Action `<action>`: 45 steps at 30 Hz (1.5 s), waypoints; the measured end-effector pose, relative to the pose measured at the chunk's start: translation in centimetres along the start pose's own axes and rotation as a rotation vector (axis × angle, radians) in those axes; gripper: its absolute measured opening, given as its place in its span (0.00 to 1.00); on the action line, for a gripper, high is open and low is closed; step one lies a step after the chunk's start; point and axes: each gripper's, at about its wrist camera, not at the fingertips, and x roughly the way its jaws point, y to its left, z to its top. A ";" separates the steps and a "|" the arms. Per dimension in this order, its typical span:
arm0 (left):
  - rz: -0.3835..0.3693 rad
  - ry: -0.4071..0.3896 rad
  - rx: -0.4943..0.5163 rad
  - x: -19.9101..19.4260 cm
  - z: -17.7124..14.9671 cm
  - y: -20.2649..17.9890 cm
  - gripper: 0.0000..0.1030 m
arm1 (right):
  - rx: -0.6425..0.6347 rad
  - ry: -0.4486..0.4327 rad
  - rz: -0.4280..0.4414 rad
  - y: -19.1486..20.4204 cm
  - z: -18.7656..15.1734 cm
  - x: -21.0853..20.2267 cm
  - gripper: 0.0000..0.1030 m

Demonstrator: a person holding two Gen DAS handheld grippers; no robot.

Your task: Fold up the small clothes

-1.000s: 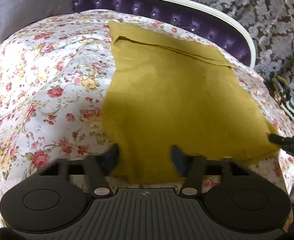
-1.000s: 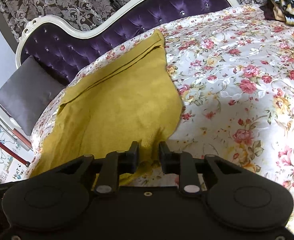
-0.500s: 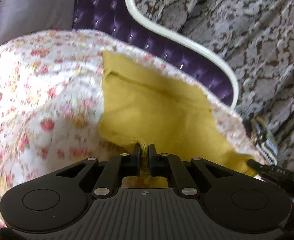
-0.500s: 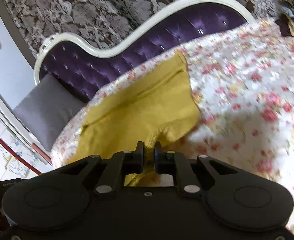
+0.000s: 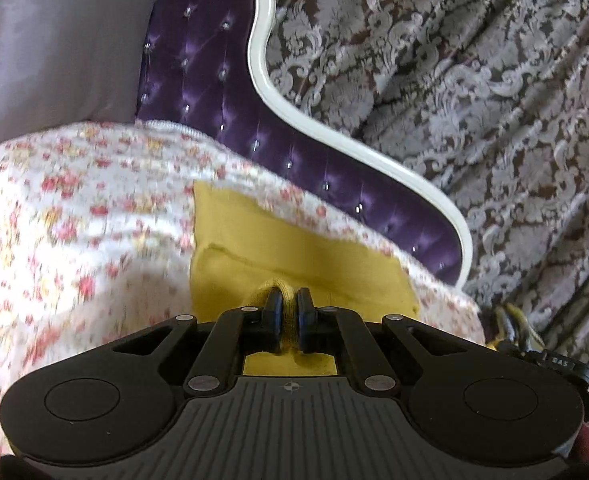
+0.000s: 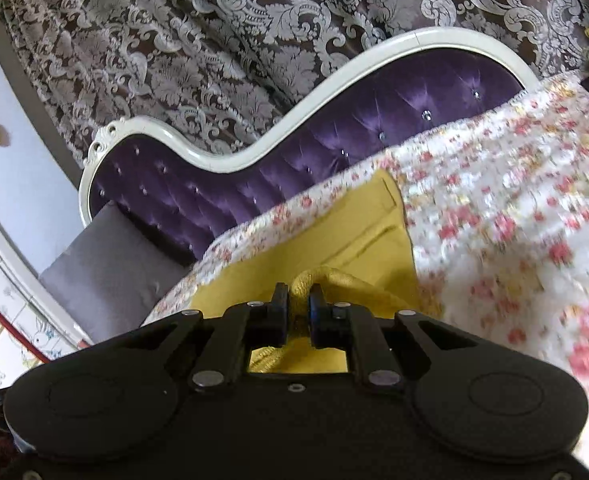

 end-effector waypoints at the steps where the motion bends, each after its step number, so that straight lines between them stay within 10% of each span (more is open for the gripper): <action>1: -0.002 -0.010 -0.001 0.5 0.6 0.1 0.07 | -0.001 -0.003 0.002 -0.2 0.5 0.5 0.18; 19: 0.033 -0.055 -0.014 11.8 9.1 1.9 0.07 | 0.001 -0.005 -0.024 -2.9 8.9 14.5 0.18; 40: 0.173 0.088 -0.064 24.6 10.6 7.1 0.10 | 0.061 0.098 -0.181 -7.0 8.9 25.6 0.32; 43: 0.191 0.085 -0.069 25.6 10.9 7.7 0.39 | 0.058 0.058 -0.187 -7.3 9.2 25.8 0.61; 45: 0.199 0.079 -0.065 25.9 11.3 8.0 0.64 | 0.052 0.034 -0.191 -7.4 9.5 25.7 0.62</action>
